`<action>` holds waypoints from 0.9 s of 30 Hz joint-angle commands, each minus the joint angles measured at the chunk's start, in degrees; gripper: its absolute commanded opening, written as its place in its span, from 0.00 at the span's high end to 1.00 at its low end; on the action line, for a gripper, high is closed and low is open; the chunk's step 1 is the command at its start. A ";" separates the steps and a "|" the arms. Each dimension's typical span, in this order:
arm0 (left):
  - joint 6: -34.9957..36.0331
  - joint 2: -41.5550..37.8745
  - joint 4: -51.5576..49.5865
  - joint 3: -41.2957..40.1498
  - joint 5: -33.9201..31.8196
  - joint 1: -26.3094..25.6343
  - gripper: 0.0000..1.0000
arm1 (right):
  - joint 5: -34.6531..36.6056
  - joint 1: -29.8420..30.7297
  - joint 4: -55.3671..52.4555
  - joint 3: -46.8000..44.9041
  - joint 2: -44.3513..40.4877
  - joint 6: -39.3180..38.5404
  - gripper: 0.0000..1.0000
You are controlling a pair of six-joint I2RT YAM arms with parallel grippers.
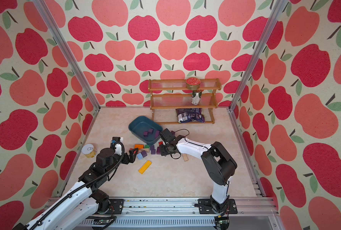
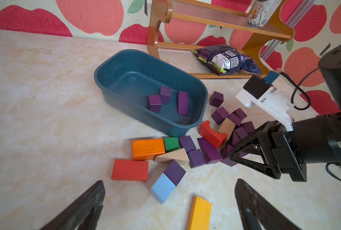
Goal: Pick purple bricks into the storage bin
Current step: Pick up the building block from the center of the board.
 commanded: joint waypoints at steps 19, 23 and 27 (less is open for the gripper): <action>-1.46 0.81 -1.92 0.33 -0.73 0.35 0.01 | 5.14 0.62 -3.36 1.79 4.70 -3.04 0.52; -1.38 1.27 -2.01 0.47 -0.68 0.37 0.01 | 5.92 0.62 -3.45 2.12 5.77 -3.17 0.52; -1.31 1.45 -1.98 0.56 -0.92 0.33 0.01 | 6.12 0.62 -3.89 2.75 6.91 -3.48 0.66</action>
